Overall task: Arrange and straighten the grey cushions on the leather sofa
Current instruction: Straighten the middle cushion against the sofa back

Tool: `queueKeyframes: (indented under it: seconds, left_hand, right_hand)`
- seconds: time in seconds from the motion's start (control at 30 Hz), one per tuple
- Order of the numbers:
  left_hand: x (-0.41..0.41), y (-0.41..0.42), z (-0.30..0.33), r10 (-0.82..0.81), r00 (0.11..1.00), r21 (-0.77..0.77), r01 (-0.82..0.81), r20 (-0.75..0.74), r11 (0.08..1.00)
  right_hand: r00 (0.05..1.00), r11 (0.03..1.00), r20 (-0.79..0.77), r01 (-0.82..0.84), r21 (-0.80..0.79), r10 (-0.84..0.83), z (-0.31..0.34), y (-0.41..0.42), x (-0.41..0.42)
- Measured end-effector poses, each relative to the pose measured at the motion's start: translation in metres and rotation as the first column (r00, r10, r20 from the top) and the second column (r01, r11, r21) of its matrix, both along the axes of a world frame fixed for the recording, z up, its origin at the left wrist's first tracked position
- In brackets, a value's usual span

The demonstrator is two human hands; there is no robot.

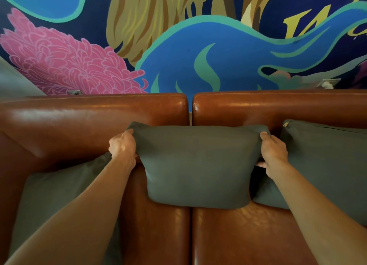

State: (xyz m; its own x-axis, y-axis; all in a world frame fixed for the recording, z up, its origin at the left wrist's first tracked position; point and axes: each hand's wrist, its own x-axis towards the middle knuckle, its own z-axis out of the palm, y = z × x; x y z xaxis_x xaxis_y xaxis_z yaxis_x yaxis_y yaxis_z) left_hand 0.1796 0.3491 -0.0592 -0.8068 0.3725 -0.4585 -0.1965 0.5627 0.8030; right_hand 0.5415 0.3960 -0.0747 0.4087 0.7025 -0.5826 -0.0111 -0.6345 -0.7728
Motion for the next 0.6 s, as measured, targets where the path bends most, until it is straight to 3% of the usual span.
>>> queueKeyframes:
  seconds: [0.1,0.2,0.4,0.6]
  left_hand:
    - [0.000,-0.016,-0.011,-0.185,0.983,-0.002,0.185,-0.016,0.983]
    - [0.002,-0.032,-0.022,-0.340,0.933,0.038,0.338,0.117,0.940]
    - [0.014,-0.072,-0.052,-0.385,0.904,-0.021,0.396,0.185,0.918]
    - [-0.010,-0.114,-0.072,-0.538,0.842,-0.261,0.531,0.050,0.806]
  right_hand:
    - [0.992,0.997,-0.108,-0.071,-0.035,0.067,-0.004,-0.010,0.008]
    - [0.984,0.985,-0.120,-0.141,-0.100,0.129,-0.011,-0.021,0.011]
    - [0.986,0.977,0.079,-0.159,0.145,0.149,-0.022,-0.042,-0.006]
    - [0.939,0.966,0.300,-0.219,0.138,0.170,-0.017,-0.078,-0.042]
